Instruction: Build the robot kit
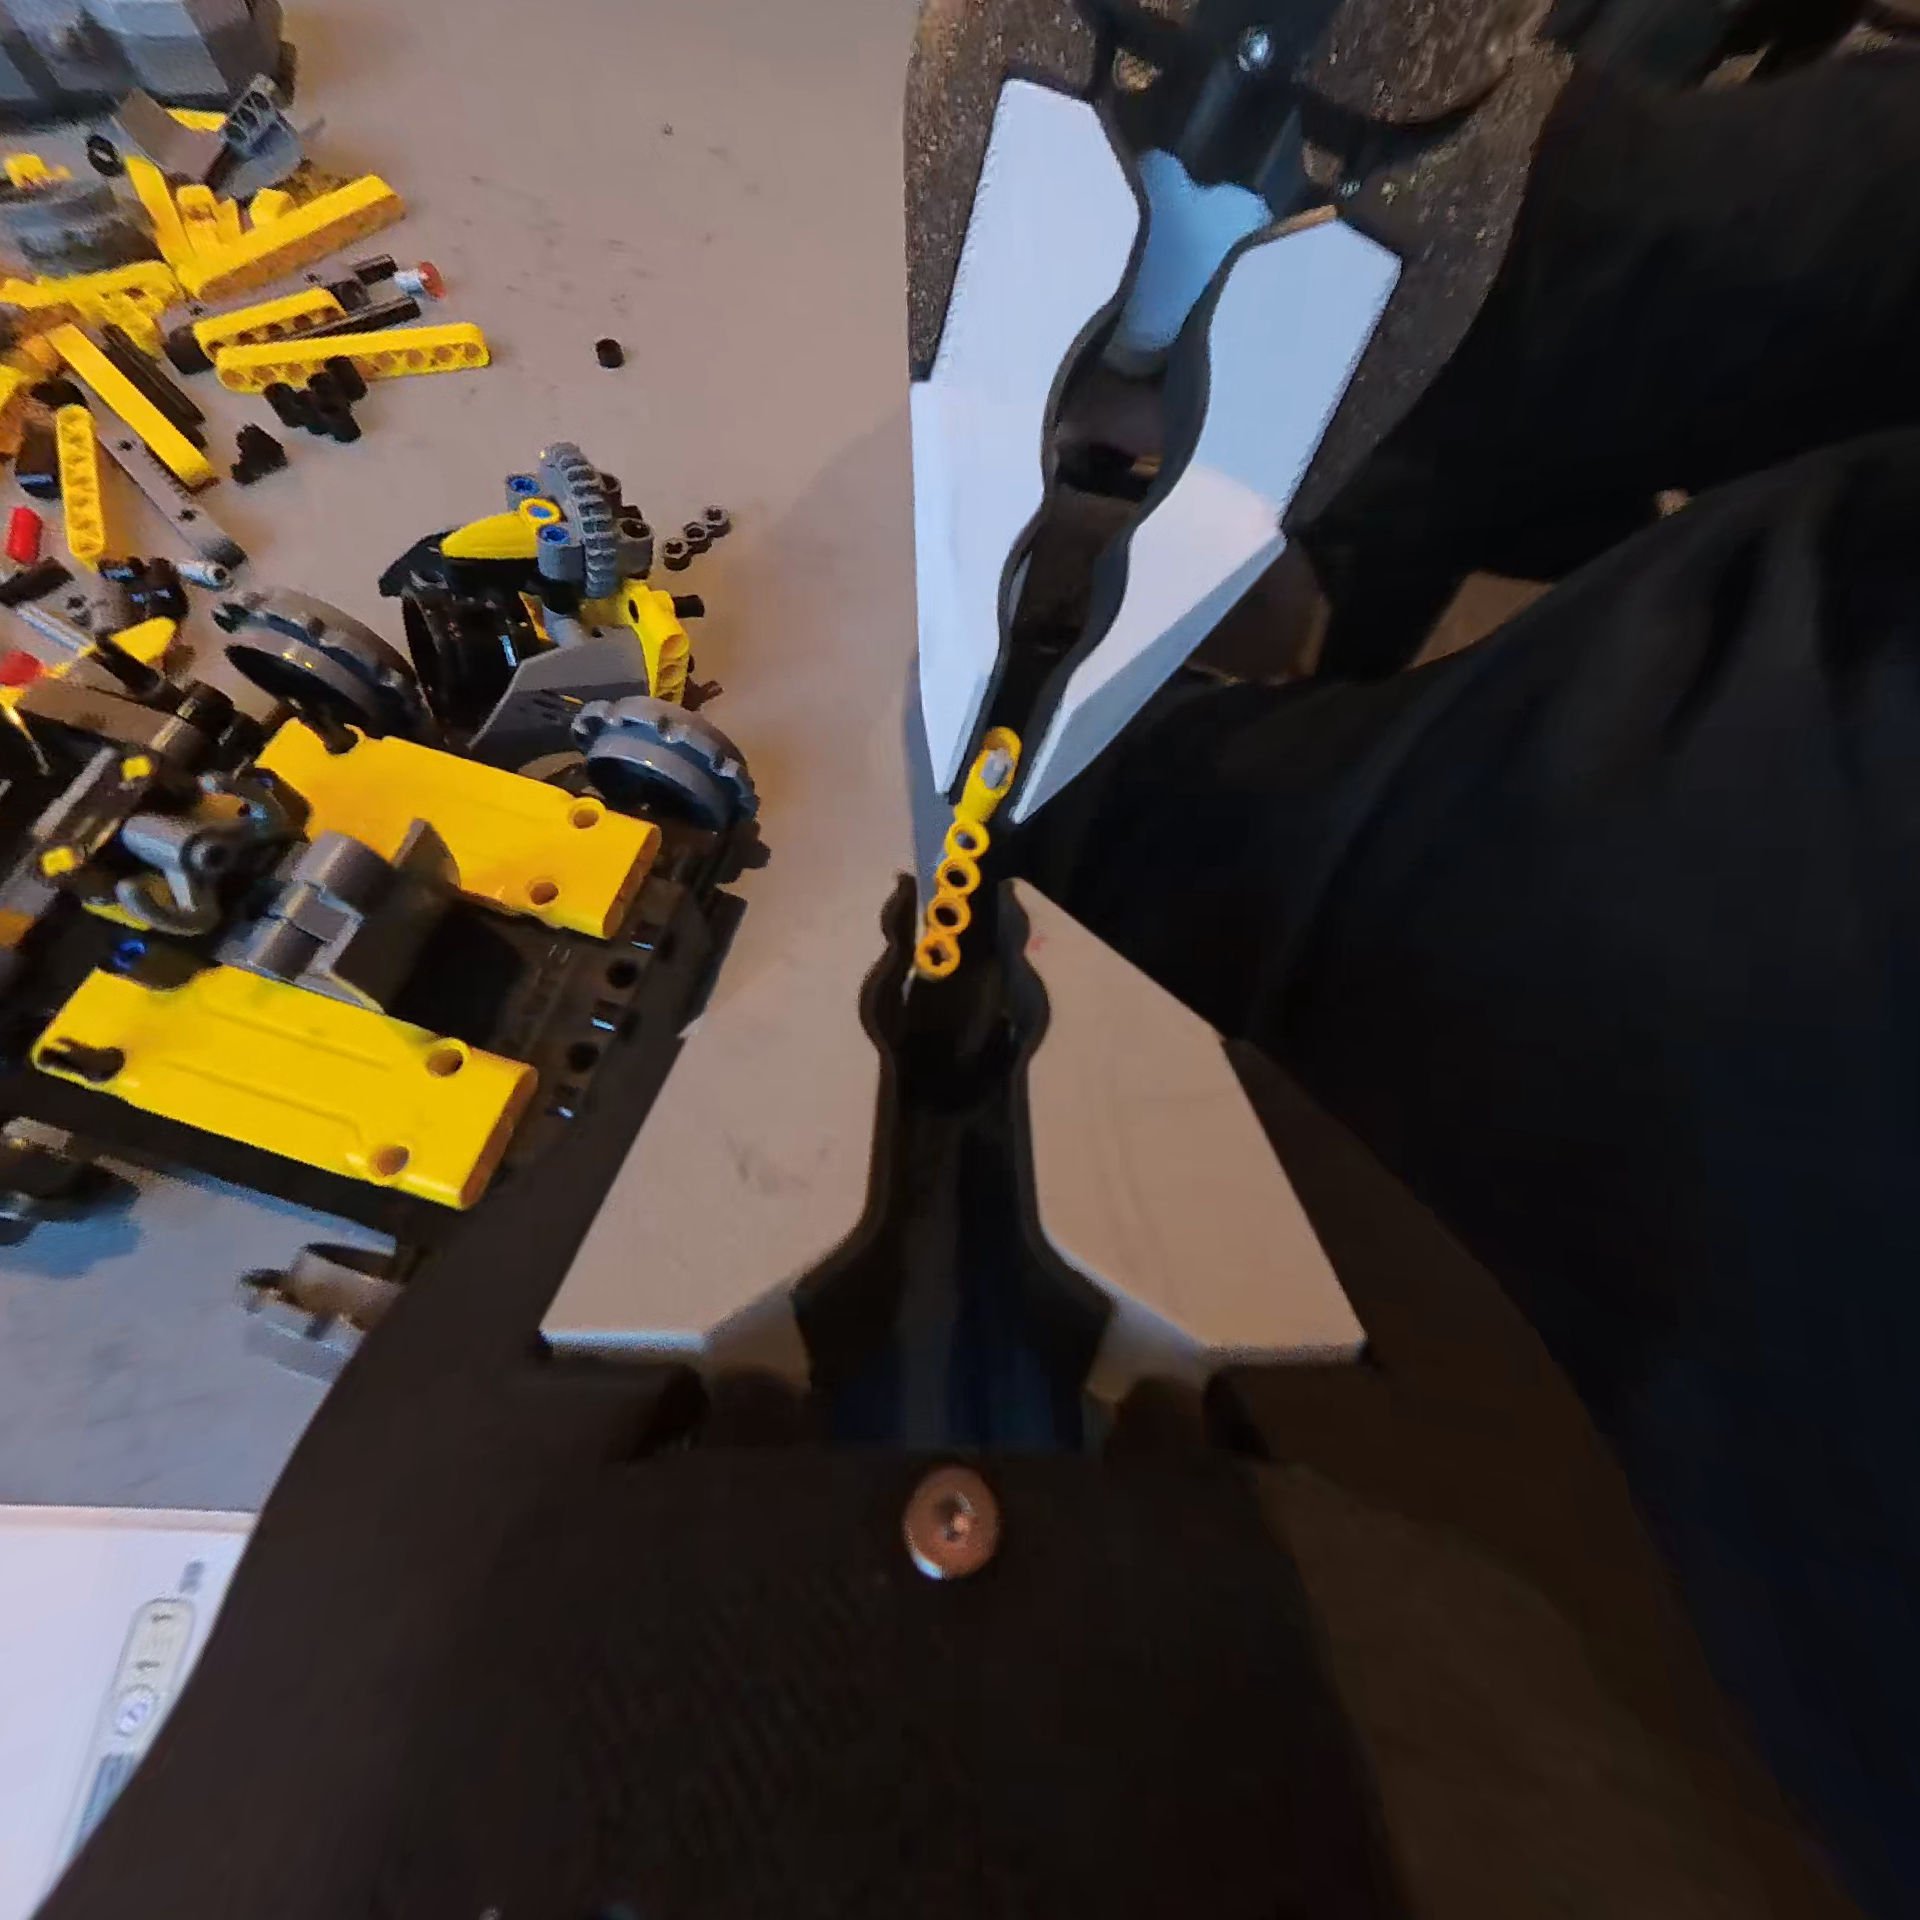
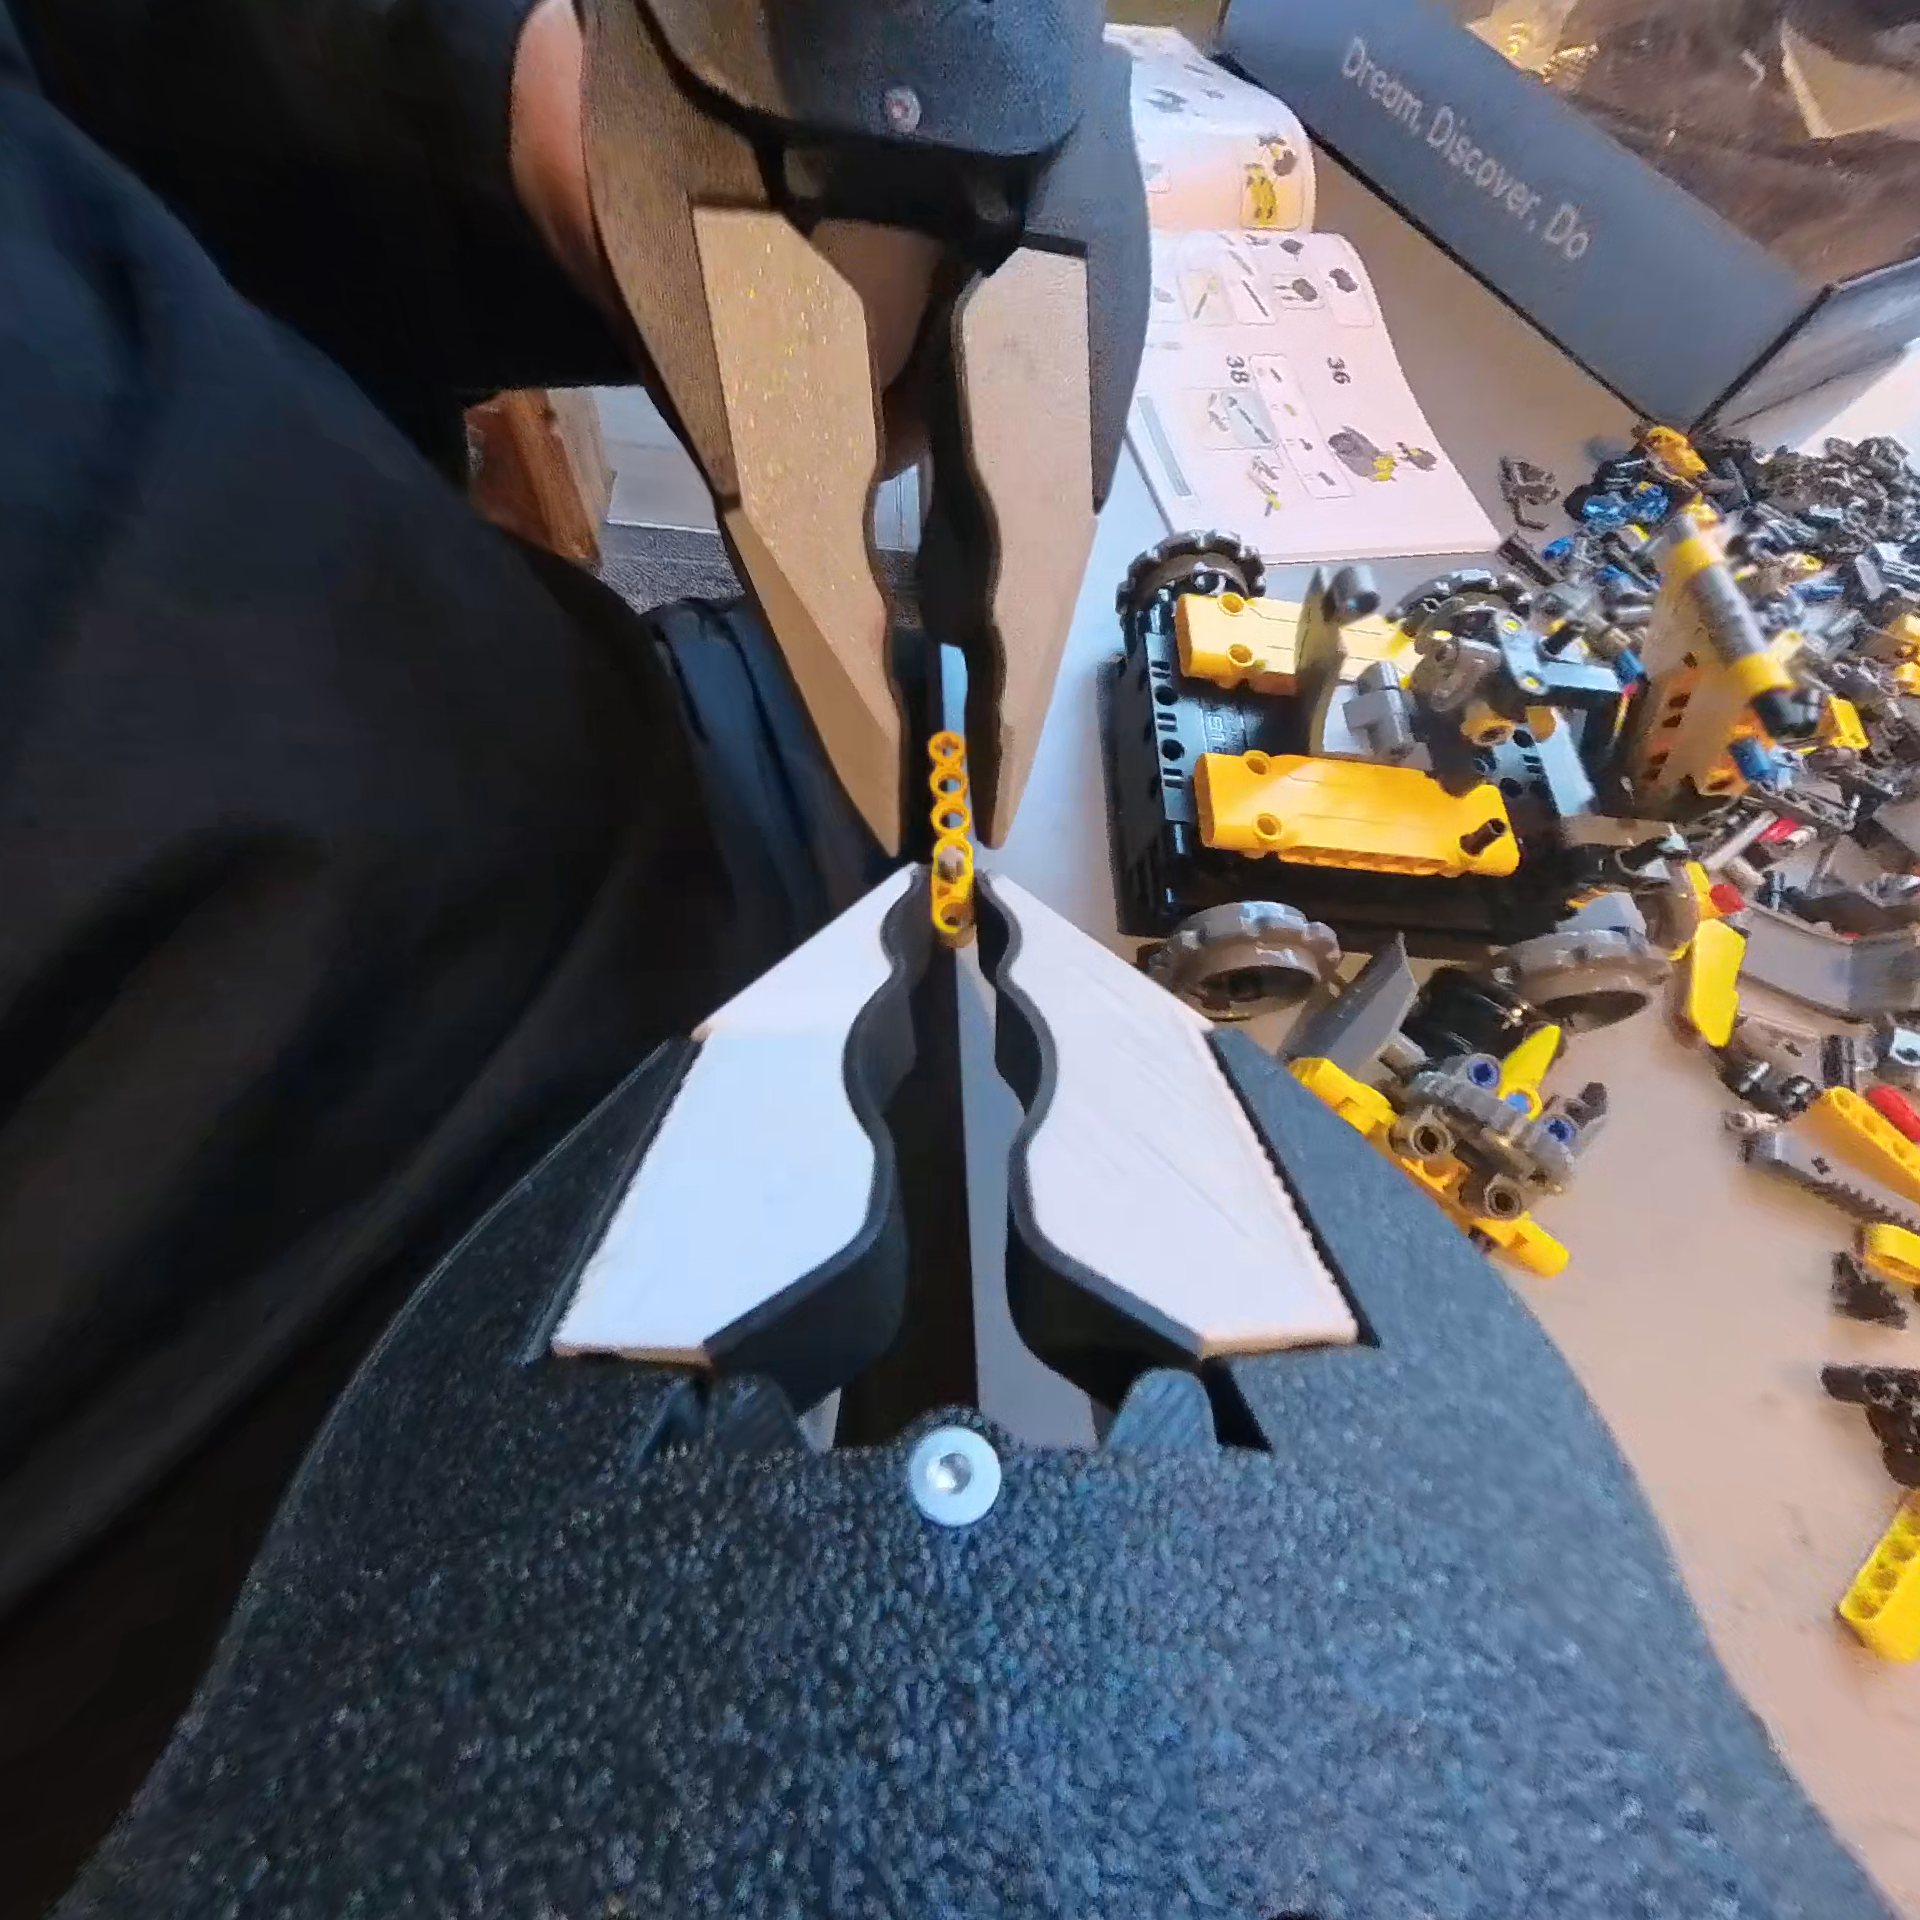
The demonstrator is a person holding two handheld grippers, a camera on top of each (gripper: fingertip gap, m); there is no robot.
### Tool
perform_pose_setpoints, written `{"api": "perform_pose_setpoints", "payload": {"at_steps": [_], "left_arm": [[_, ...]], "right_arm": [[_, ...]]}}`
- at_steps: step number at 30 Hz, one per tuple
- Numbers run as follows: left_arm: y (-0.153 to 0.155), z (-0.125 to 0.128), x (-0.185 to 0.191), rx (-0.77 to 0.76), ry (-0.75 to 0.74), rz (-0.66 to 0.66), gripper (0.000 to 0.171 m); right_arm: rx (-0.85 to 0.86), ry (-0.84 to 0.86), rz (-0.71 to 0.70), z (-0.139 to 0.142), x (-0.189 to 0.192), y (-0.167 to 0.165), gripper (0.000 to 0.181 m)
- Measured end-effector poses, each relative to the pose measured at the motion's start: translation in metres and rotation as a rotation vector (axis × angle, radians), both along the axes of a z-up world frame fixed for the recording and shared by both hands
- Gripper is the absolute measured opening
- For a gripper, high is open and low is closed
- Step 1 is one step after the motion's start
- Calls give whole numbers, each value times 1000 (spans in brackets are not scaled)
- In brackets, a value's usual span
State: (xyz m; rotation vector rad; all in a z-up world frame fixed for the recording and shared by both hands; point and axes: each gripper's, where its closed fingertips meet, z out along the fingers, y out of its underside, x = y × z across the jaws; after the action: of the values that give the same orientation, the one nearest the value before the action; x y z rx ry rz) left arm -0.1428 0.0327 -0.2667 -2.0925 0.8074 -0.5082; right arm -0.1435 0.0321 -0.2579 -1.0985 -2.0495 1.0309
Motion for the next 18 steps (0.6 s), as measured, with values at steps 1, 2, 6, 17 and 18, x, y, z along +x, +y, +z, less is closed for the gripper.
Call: {"api": "perform_pose_setpoints", "payload": {"at_steps": [1,2,6,17,18], "left_arm": [[2,0,1,4,4,-9,10],[3,0,1,7,-1,-15,9],[7,0,4,14,-26,-53,6],[17,-12,0,-6,-45,-22,5],[18,-11,0,-5,-56,-18,5]], "right_arm": [[-15,1,-1,1,0,1,8],[-27,2,-2,3,0,1,7],[-46,2,-1,3,2,6,8],[-78,-35,-18,-9,-3,17,8],[-80,-35,-19,-9,-3,18,8]]}}
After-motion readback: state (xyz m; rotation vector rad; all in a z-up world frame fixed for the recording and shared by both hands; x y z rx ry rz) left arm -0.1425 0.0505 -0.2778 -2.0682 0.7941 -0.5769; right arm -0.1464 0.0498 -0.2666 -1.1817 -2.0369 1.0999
